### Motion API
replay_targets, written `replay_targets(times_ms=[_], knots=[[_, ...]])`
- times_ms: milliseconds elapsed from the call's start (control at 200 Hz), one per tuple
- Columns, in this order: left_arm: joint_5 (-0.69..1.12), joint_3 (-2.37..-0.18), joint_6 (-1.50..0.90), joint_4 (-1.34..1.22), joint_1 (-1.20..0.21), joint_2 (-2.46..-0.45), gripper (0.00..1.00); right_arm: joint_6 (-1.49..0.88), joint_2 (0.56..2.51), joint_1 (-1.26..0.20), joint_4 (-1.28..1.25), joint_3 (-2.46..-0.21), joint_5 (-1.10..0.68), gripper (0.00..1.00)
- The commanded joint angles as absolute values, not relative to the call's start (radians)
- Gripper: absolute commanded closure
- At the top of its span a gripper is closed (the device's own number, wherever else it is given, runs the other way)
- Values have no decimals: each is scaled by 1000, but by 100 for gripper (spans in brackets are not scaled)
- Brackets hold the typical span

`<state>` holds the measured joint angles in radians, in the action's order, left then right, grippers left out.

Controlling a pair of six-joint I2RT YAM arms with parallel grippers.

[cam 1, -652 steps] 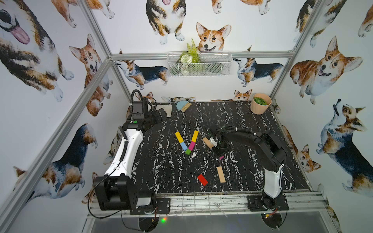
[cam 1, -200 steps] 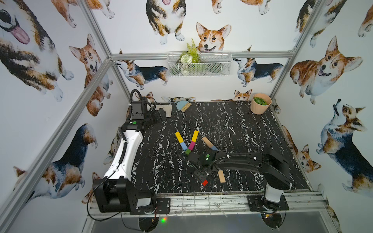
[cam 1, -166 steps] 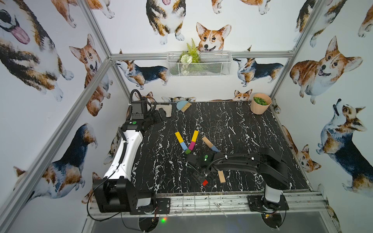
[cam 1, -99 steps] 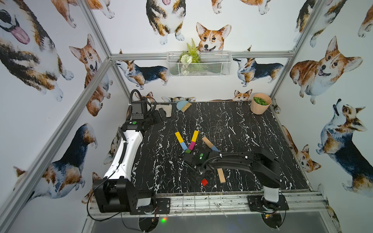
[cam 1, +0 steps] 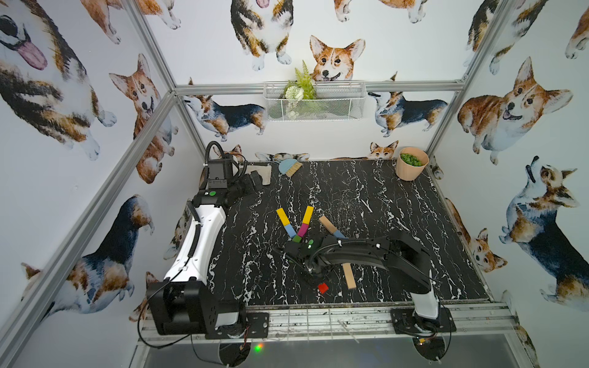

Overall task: Assemble the letter v with building blocks
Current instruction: Pick up the building block from the center of the board.

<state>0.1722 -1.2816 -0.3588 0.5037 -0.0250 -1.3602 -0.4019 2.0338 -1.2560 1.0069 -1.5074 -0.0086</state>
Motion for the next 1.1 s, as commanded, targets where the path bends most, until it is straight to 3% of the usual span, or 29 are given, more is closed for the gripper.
replay_targets(times_ms=[0,440,661,1096], knots=[[165,-1288,-351,502,-24,-1362,0,-412,2044,-1253,1059,-1524,-29,41],[190,-1325,-340,501,-19,-1463,0,-425,1946,-1236,1088,-1567,-1,38],[173,-1283,-333,479,-18,-1425,0,-433,1841,-1198,930,-1382,-63,30],[199,-1270,-391,490,-17,-1378,0,-278,1809,-1181,831,-1214,-62,29]])
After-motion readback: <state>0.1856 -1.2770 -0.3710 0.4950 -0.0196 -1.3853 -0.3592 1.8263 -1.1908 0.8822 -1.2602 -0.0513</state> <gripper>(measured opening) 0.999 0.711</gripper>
